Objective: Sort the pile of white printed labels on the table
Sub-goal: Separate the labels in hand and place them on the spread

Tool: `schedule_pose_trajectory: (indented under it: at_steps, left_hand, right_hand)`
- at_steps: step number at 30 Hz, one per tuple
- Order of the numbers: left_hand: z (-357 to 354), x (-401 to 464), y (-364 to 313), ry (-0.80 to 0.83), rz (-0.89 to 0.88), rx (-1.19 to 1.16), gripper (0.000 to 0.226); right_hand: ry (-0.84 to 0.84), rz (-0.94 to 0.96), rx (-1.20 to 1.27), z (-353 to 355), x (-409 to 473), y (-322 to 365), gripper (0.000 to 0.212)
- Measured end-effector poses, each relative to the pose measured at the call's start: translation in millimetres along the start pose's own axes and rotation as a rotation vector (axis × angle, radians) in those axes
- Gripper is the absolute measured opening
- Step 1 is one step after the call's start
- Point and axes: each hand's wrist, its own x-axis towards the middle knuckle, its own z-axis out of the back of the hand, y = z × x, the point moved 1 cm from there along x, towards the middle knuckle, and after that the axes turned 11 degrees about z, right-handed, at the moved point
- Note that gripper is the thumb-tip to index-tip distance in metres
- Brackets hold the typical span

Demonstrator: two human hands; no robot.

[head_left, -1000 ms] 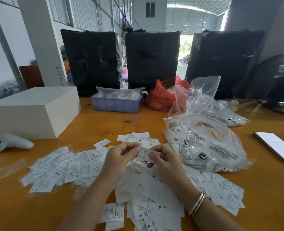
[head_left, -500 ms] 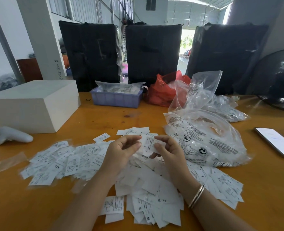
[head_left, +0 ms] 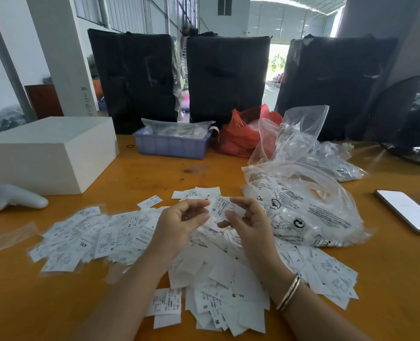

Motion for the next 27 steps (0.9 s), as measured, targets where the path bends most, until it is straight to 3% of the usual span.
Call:
schedule_pose_trajectory:
  at_steps: [7,20,27]
  left_hand:
    - [2.0,0.4,1.4,-0.103,-0.072,0.096,0.027]
    - [2.1,1.7,2.4,-0.036,-0.037,0.072,0.026]
    - [1.2,1.8,1.8,0.064,0.024,0.136,0.029]
  right_hand:
    - [0.067,0.004,-0.098,-3.7,-2.2,-0.9,0.025]
    - [0.187,0.011,-0.192,-5.1,-5.0,-2.6,0.029]
    - [0.252,0.005,-0.168,-7.2,-3.1,-7.6,0.055]
